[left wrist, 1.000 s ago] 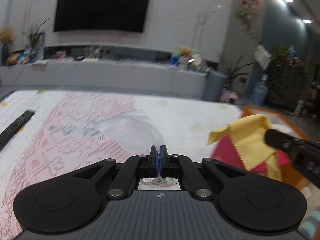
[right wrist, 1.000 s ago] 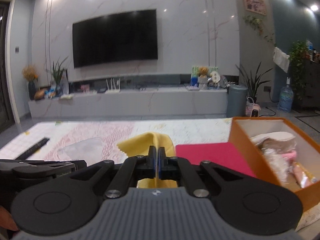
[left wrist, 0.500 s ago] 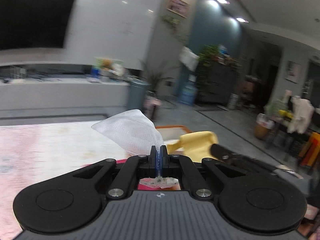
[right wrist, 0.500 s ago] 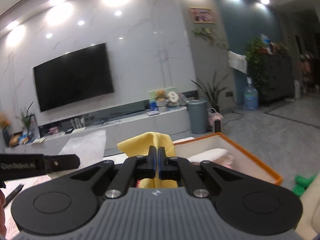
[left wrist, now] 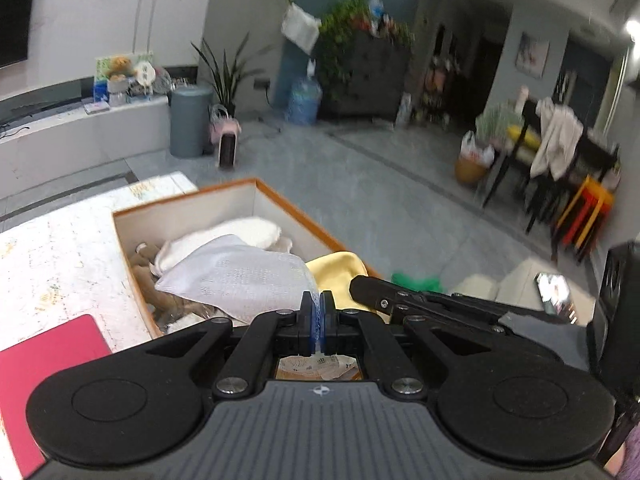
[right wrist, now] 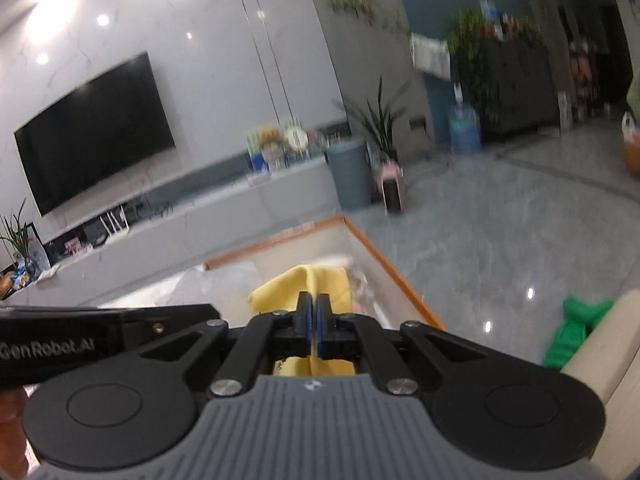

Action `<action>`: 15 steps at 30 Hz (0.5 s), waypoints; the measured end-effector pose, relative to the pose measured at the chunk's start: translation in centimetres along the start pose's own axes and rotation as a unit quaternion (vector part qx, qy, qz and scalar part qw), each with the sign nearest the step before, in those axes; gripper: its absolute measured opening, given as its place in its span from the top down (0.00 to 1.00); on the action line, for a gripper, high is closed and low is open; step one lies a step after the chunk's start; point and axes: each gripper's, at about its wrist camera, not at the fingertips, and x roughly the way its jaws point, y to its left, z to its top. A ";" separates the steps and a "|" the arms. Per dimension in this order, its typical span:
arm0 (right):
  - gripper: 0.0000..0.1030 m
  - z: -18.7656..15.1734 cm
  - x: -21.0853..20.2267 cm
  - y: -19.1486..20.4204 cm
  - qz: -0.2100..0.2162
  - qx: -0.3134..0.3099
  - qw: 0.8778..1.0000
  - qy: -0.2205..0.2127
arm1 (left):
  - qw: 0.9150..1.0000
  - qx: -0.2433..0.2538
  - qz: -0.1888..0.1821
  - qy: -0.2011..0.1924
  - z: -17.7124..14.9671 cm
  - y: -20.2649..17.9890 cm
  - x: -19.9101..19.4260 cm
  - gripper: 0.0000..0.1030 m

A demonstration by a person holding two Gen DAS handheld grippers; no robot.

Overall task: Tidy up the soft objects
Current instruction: 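Carry the white tissue and yellow cloth over the orange box with both tools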

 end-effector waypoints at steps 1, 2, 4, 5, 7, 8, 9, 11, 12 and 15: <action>1.00 -0.1 0.6 -0.5 -0.002 0.006 1.000 0.012 | 1.000 0.002 0.001 0.012 0.0 0.1 0.8 0.99; 1.00 -0.2 0.9 -0.8 -0.001 0.009 1.000 0.021 | 1.000 0.002 0.002 0.019 -0.5 0.0 0.8 0.99; 1.00 -0.5 1.8 -1.3 0.003 0.006 0.999 0.038 | 0.999 0.003 0.012 0.032 -0.8 -0.4 2.0 0.99; 1.00 -0.6 2.2 -1.4 0.005 -0.002 0.999 0.048 | 0.999 0.003 0.018 0.041 -0.9 -0.4 2.6 0.99; 1.00 -0.8 3.0 -1.6 0.006 -0.016 0.998 0.064 | 0.998 0.002 0.029 0.060 -1.1 -0.3 3.3 0.99; 1.00 -1.0 3.2 -1.7 0.007 -0.022 0.997 0.072 | 0.997 0.002 0.033 0.069 -1.3 -0.3 3.5 0.98; 1.00 -1.0 3.5 -1.8 0.012 -0.025 0.996 0.080 | 0.996 0.001 0.038 0.077 -1.4 -0.4 3.7 0.98; 1.00 -1.3 3.9 -2.1 0.016 -0.027 0.995 0.092 | 0.995 -0.007 0.048 0.089 -1.4 -0.2 4.2 0.97; 1.00 -1.3 4.2 -2.3 0.015 -0.030 0.995 0.098 | 0.994 -0.012 0.050 0.095 -1.4 -0.1 4.3 0.96; 1.00 -1.0 5.1 -2.1 0.014 -0.036 0.992 0.119 | 0.992 -0.022 0.052 0.110 -1.5 0.1 4.6 0.92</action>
